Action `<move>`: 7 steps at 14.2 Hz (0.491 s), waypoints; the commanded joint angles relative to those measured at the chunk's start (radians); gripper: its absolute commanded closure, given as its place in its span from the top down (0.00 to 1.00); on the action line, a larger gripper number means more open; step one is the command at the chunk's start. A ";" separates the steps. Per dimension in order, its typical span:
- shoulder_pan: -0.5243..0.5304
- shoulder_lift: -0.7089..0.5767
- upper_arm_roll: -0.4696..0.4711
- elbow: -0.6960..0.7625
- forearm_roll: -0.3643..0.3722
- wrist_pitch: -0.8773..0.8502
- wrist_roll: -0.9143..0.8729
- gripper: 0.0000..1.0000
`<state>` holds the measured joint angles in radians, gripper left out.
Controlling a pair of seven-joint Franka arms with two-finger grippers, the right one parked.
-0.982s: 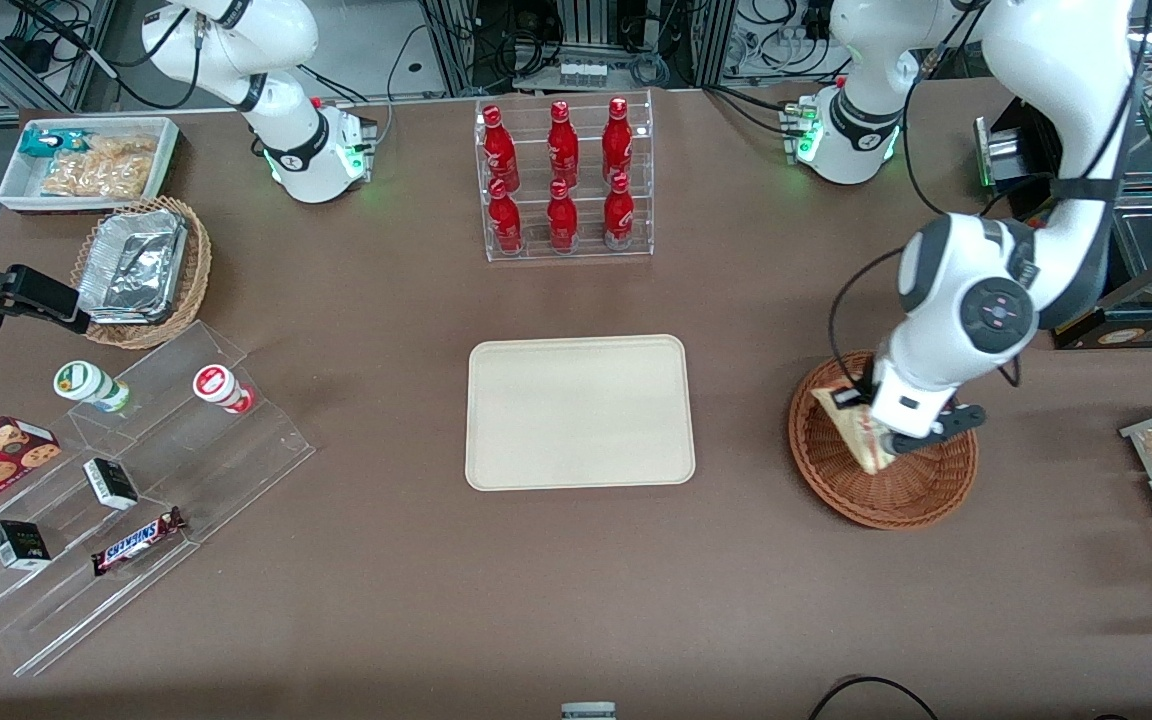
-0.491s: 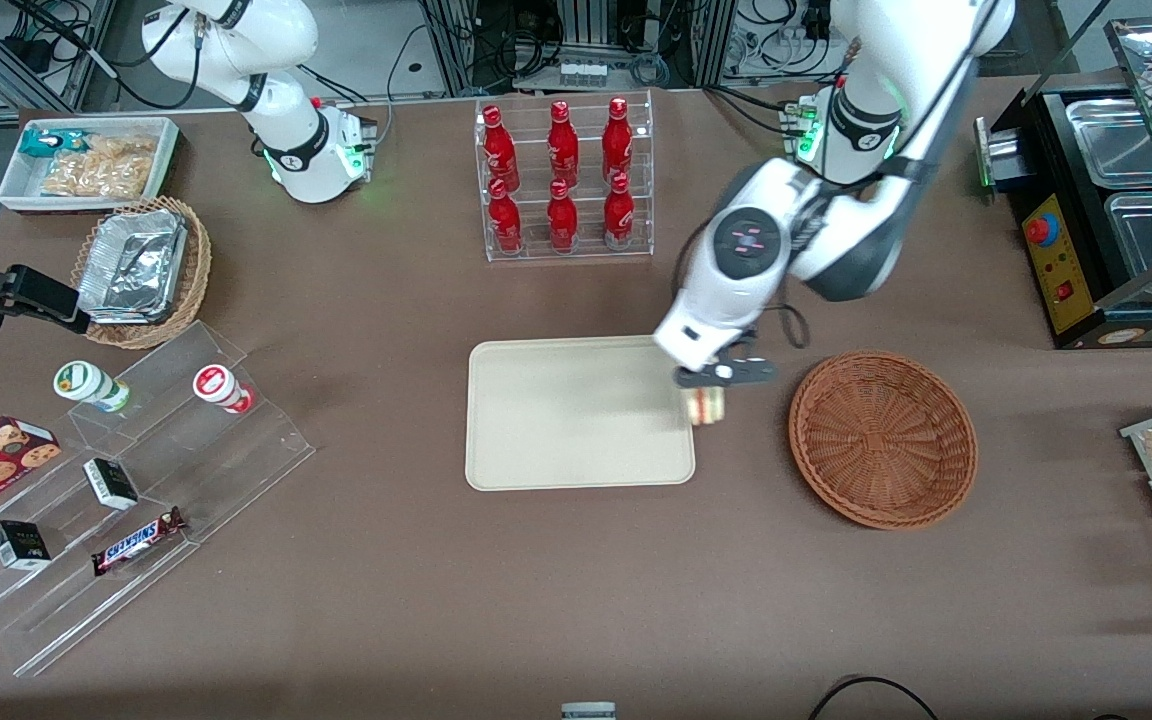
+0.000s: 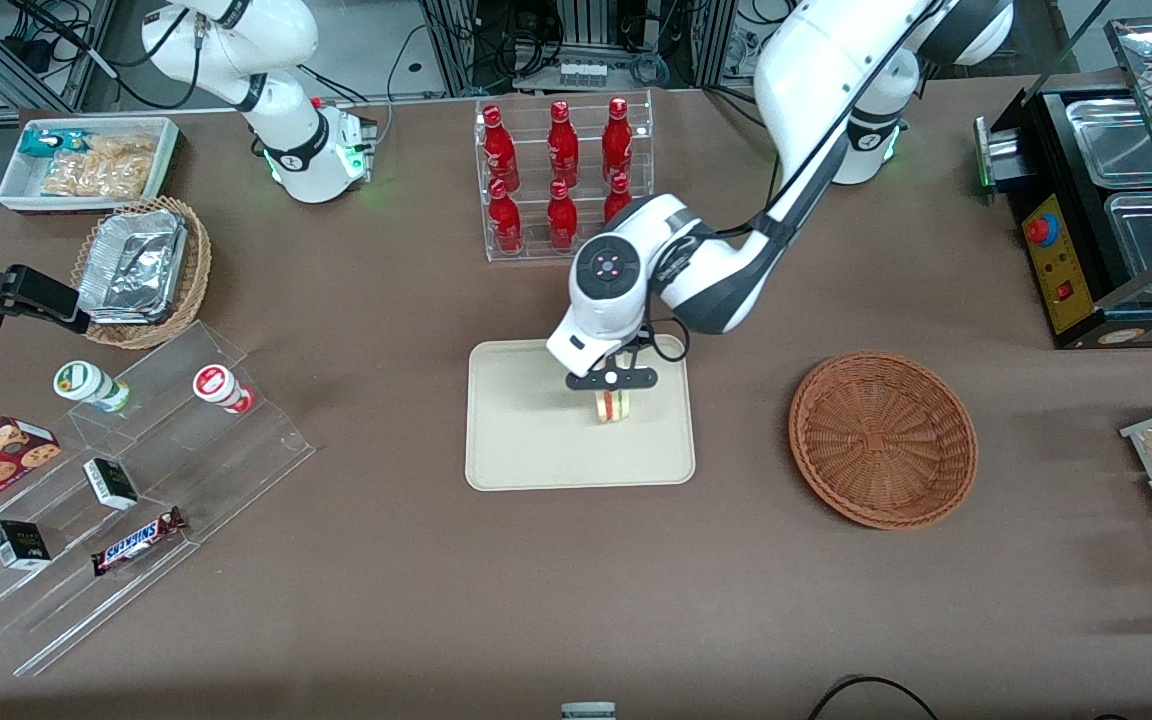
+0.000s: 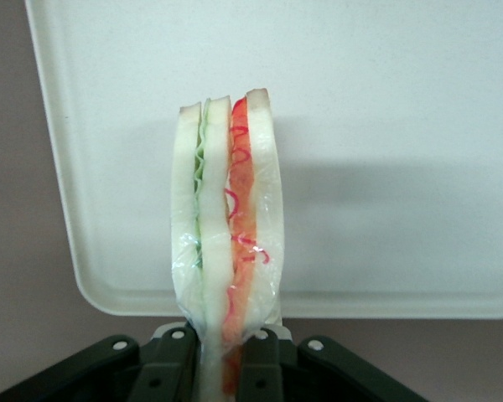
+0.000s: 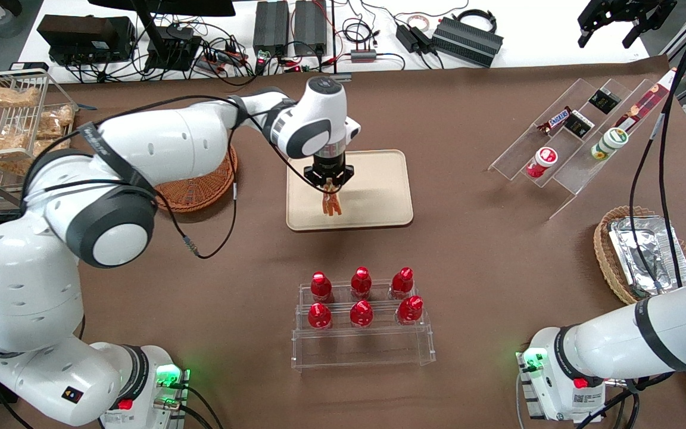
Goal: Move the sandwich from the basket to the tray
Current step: 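Lift the sandwich and carry it with the left gripper over the cream tray, then lower the sandwich onto the tray and open the left gripper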
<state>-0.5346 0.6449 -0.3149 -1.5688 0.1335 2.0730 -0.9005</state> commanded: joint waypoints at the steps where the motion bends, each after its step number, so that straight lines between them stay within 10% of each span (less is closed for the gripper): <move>1: -0.042 0.077 0.013 0.090 0.054 -0.013 -0.063 0.20; 7: -0.062 0.145 0.013 0.168 0.054 0.022 -0.103 0.30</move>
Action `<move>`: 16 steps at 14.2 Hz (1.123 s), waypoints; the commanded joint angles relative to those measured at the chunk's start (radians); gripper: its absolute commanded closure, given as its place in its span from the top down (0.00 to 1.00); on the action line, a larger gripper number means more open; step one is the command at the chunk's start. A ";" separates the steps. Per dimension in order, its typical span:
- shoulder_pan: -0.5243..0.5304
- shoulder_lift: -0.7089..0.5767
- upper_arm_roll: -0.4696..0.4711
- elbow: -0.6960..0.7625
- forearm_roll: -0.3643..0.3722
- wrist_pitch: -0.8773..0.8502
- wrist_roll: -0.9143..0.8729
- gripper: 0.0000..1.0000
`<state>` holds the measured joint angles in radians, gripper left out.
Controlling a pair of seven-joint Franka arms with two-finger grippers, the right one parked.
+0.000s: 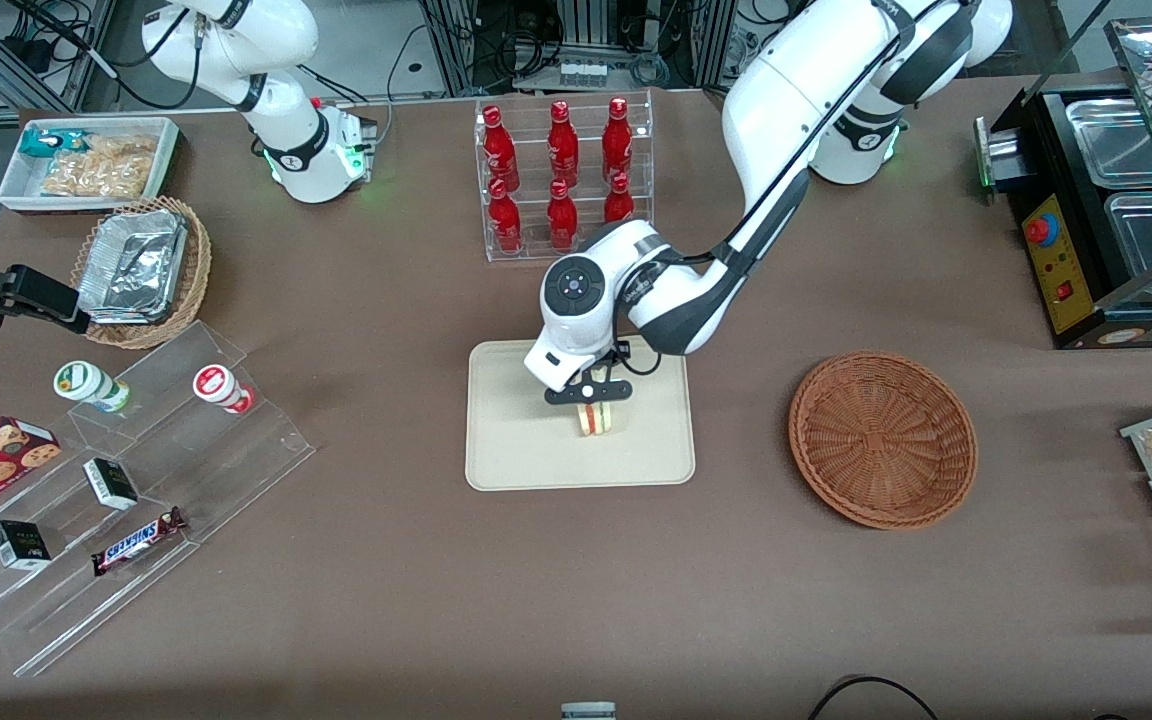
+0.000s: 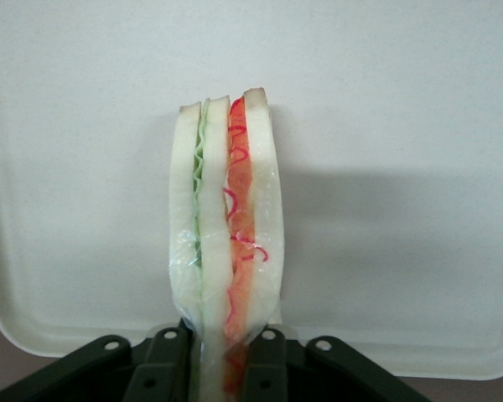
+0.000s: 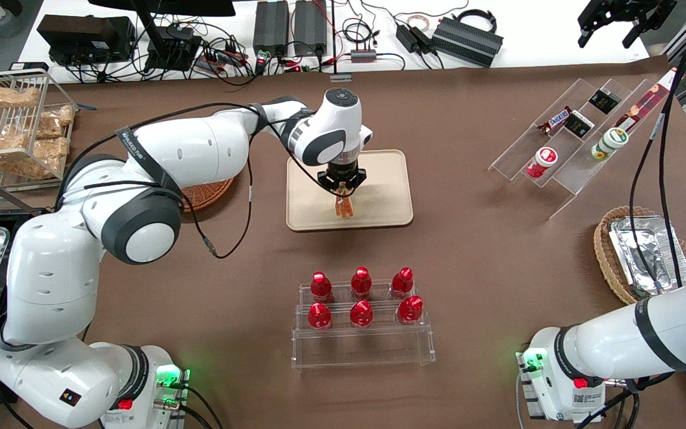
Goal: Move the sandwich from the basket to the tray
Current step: 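Lower the sandwich onto the tray and open the left gripper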
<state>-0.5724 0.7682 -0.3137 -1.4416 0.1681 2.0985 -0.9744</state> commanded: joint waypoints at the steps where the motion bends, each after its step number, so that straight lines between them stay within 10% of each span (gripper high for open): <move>1: -0.026 0.026 0.011 0.041 0.021 -0.002 -0.030 0.44; 4: -0.026 0.025 0.015 0.043 0.021 -0.002 -0.032 1.00; 16: 0.097 -0.217 0.047 0.052 0.056 -0.204 -0.076 1.00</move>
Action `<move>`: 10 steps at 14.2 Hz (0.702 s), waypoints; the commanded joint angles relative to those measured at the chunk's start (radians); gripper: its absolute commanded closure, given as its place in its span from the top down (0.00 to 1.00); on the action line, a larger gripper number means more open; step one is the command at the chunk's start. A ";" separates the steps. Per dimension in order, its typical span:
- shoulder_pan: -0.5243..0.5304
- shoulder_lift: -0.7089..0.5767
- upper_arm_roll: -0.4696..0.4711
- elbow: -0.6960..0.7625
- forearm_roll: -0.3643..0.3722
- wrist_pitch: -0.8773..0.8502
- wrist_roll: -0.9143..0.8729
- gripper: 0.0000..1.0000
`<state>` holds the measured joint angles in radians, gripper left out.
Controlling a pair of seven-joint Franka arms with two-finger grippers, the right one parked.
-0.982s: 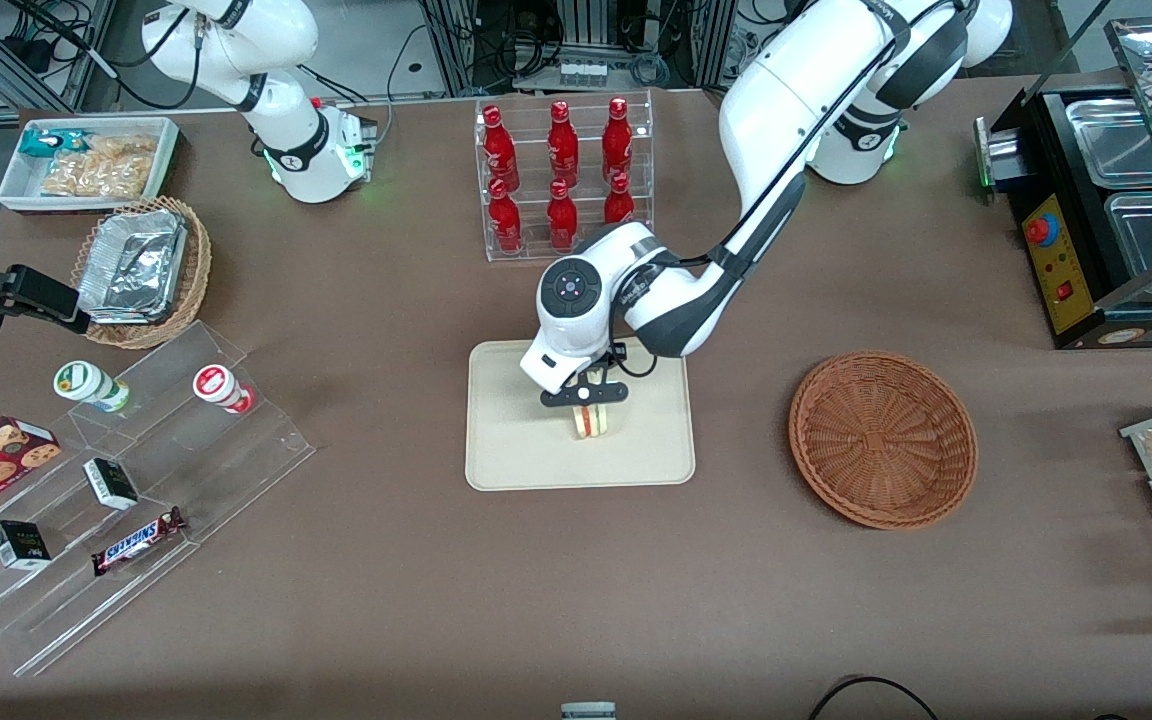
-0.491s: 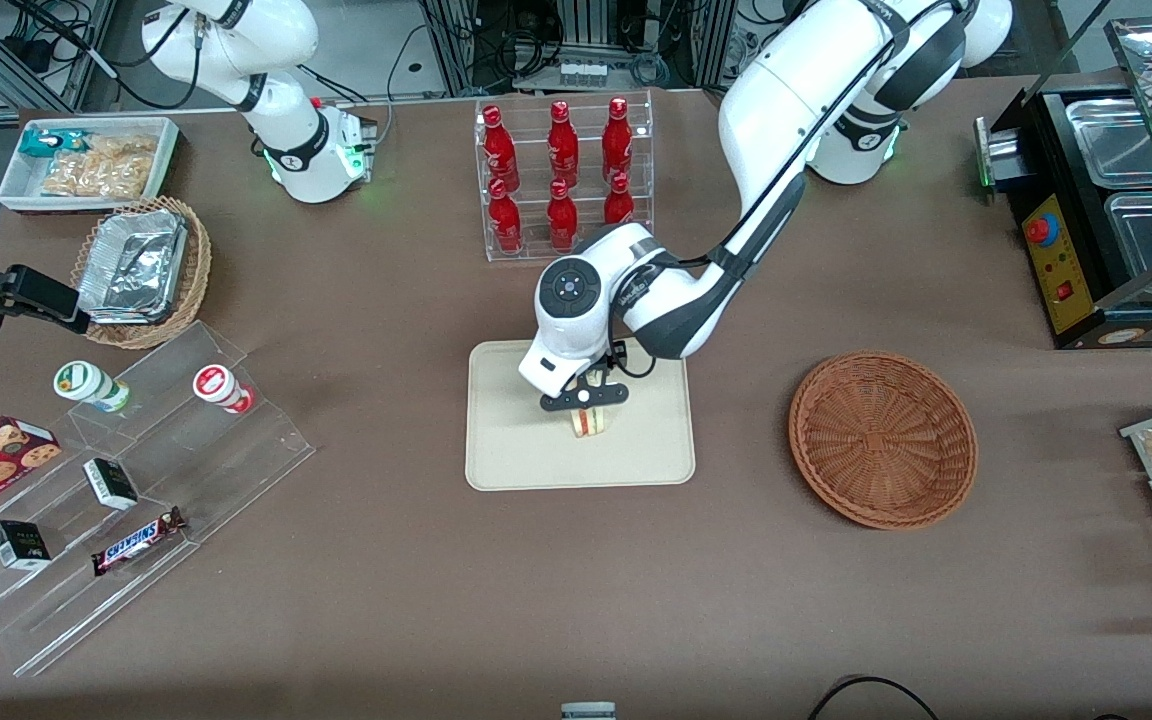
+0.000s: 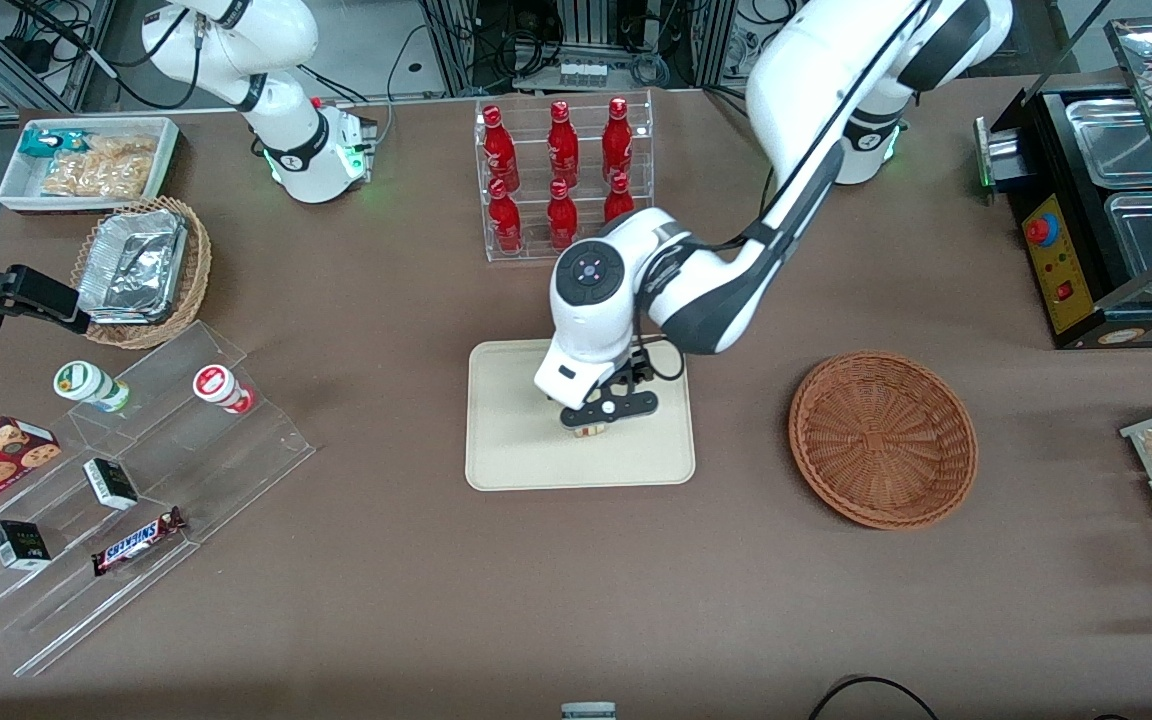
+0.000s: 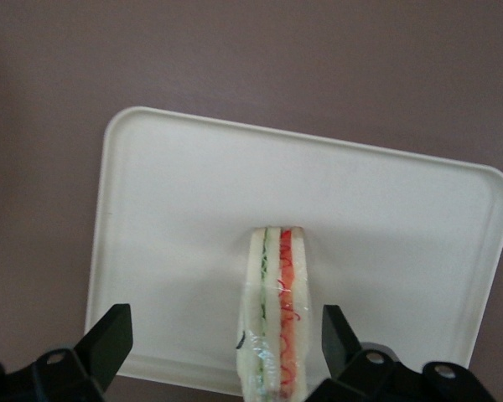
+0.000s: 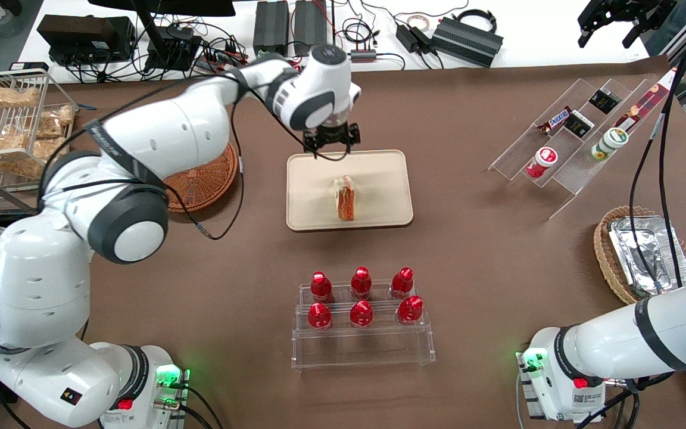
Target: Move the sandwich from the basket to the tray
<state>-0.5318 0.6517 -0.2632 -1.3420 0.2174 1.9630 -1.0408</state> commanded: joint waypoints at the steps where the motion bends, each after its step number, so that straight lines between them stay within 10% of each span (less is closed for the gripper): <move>1: 0.102 -0.141 -0.004 -0.072 0.005 -0.088 0.004 1.00; 10: 0.496 -0.463 -0.004 -0.221 -0.131 -0.415 0.637 1.00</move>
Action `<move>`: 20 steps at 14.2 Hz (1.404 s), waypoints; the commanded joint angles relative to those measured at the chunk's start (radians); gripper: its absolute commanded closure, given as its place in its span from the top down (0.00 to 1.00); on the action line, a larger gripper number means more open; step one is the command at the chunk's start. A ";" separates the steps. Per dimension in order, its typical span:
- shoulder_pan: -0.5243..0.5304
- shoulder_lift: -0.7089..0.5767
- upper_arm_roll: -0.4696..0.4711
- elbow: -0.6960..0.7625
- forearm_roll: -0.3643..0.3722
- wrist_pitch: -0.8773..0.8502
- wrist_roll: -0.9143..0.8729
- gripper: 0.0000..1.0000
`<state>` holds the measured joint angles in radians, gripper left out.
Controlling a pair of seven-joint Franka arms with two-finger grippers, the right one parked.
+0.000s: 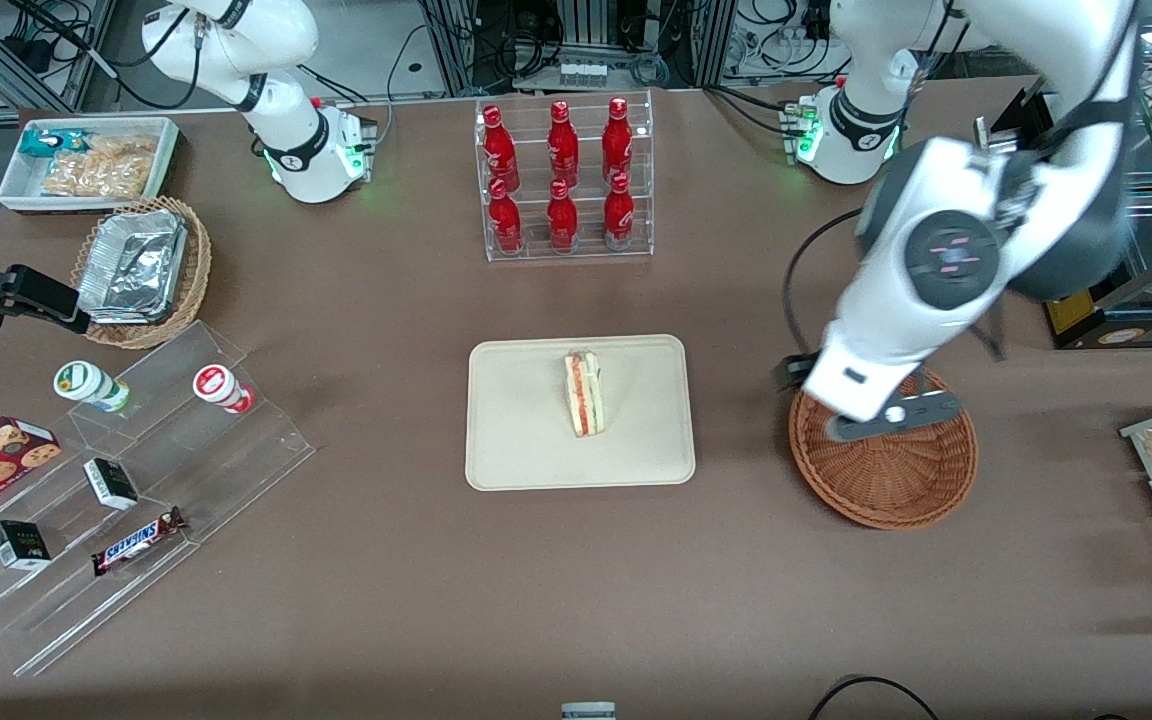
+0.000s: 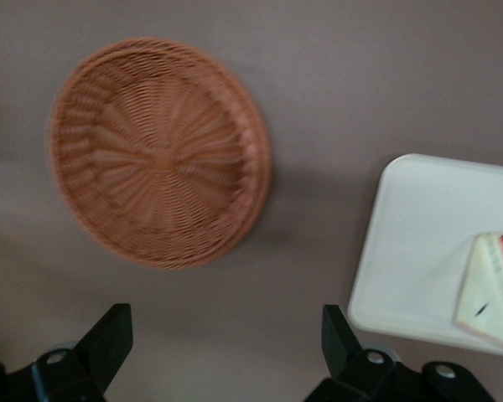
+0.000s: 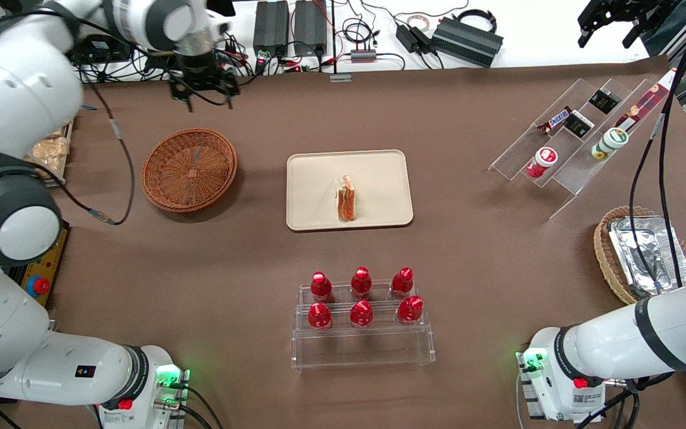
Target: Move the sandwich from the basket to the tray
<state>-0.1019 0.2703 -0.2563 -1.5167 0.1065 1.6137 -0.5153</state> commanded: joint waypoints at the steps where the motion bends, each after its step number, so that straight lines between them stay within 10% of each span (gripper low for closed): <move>1: 0.094 -0.106 -0.011 -0.042 -0.021 -0.108 0.153 1.00; 7: 0.208 -0.247 -0.009 0.038 -0.025 -0.415 0.271 1.00; 20: 0.229 -0.186 -0.008 0.081 -0.105 -0.383 0.265 1.00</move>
<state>0.1192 0.0896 -0.2629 -1.4533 0.0180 1.2444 -0.2494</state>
